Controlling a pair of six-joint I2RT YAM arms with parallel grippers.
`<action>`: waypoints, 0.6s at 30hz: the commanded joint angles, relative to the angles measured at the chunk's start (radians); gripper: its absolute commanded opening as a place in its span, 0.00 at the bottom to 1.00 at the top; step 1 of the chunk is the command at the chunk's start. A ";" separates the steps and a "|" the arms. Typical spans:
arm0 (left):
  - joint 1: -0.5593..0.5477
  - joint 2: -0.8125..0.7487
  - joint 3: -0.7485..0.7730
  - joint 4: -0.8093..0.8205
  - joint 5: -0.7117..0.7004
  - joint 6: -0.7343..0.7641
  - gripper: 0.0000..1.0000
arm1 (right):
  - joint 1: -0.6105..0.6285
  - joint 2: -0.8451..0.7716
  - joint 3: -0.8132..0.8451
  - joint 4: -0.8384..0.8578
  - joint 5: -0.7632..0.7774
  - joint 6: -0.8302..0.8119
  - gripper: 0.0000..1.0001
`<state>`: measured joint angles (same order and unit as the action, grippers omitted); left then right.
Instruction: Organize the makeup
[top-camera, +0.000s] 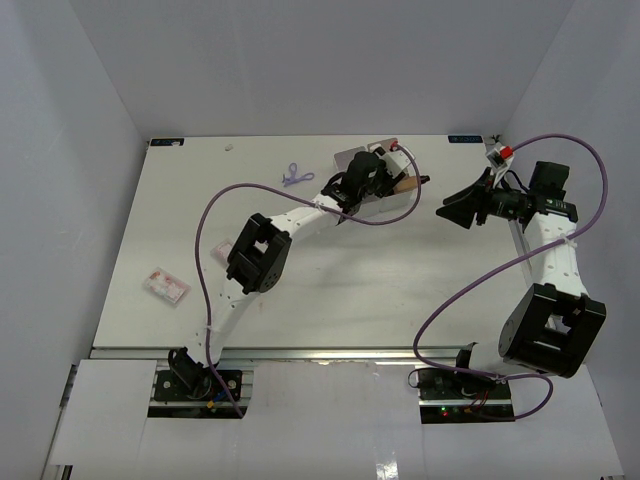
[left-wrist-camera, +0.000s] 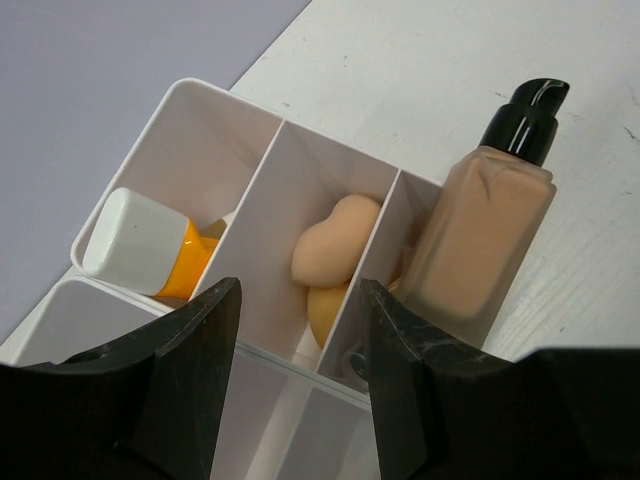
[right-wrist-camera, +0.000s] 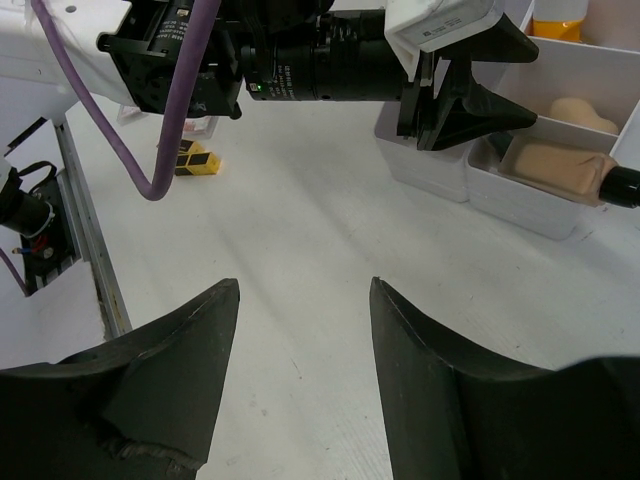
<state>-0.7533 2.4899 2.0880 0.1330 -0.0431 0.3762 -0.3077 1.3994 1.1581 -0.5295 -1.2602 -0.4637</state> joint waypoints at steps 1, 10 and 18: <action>-0.015 -0.129 -0.014 -0.016 -0.013 -0.026 0.62 | -0.005 -0.008 -0.010 -0.019 -0.022 -0.021 0.62; -0.007 -0.386 -0.182 -0.054 0.021 -0.187 0.69 | 0.013 -0.013 0.037 -0.183 -0.039 -0.219 0.64; 0.131 -0.735 -0.538 -0.189 0.232 -0.482 0.87 | 0.205 -0.013 0.103 -0.345 0.096 -0.438 0.66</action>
<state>-0.7292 1.9772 1.7330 0.0485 0.0432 0.1094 -0.2186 1.3998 1.1932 -0.7513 -1.2285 -0.7308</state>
